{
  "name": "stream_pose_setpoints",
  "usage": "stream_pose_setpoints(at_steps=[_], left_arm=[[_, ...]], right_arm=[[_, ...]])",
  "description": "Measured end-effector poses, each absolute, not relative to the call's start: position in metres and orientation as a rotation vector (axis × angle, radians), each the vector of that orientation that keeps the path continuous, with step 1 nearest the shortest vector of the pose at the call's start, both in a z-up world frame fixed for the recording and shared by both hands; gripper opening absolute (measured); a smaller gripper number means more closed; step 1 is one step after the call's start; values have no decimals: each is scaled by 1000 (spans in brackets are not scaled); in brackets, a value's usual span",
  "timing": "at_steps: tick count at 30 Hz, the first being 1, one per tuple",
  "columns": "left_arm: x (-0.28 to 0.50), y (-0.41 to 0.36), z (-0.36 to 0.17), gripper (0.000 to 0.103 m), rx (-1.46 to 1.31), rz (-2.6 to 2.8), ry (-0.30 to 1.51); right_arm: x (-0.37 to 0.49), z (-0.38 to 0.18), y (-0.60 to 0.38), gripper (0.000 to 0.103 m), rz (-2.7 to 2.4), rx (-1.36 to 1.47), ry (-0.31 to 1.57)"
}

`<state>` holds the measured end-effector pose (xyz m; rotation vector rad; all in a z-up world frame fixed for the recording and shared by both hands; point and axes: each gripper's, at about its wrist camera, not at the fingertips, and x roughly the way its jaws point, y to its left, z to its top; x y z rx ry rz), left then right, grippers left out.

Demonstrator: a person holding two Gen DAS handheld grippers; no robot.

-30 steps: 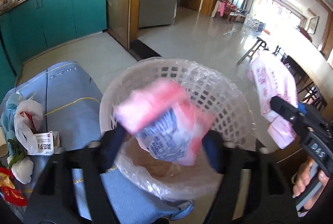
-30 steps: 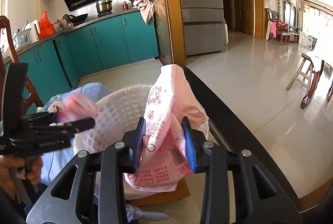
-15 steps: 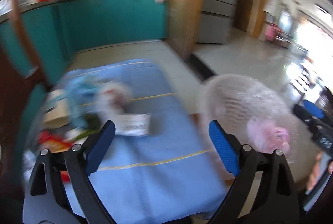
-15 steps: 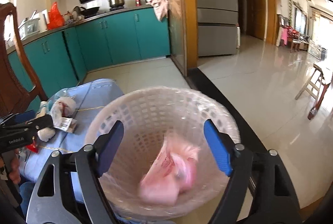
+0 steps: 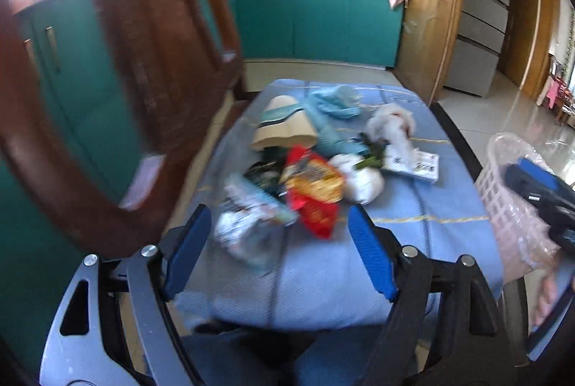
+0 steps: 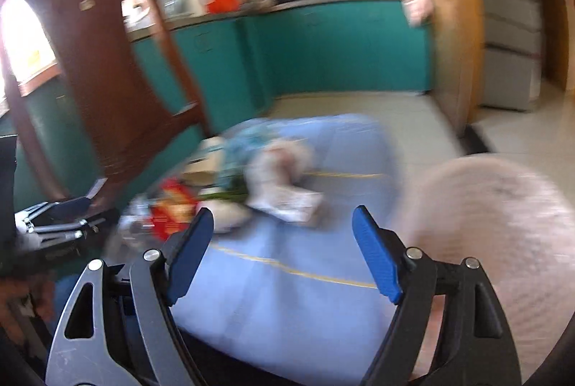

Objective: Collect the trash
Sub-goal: 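Grasp the red snack wrapper with the right tool while the left tool grasps the clear snack bag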

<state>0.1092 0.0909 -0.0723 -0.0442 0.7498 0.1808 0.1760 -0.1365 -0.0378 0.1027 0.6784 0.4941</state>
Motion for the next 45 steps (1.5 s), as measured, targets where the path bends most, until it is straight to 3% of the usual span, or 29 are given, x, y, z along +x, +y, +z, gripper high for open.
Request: stream_pose_setpoints(at_steps=[2, 3, 17, 20, 21, 24, 35, 40, 45], left_arm=[[99, 103, -74, 60, -54, 190, 764], [95, 105, -76, 59, -54, 188, 774], [81, 122, -81, 59, -79, 166, 787], [82, 123, -84, 59, -91, 153, 797], [83, 123, -85, 59, -96, 151, 801], [90, 123, -88, 59, -103, 140, 815], [134, 112, -115, 60, -74, 66, 914], [159, 112, -126, 70, -136, 19, 975], [171, 96, -128, 71, -235, -205, 993]], right_arm=[[186, -45, -110, 68, 548, 100, 711], [191, -48, -99, 63, 574, 103, 728], [250, -84, 29, 57, 693, -20, 888], [252, -92, 29, 12, 712, -12, 922], [252, -93, 27, 9, 720, 4, 930], [245, -87, 15, 5, 705, 10, 902], [206, -46, -103, 4, 536, 67, 844], [201, -66, -135, 5, 432, 69, 897], [197, -77, -146, 13, 377, 76, 899]])
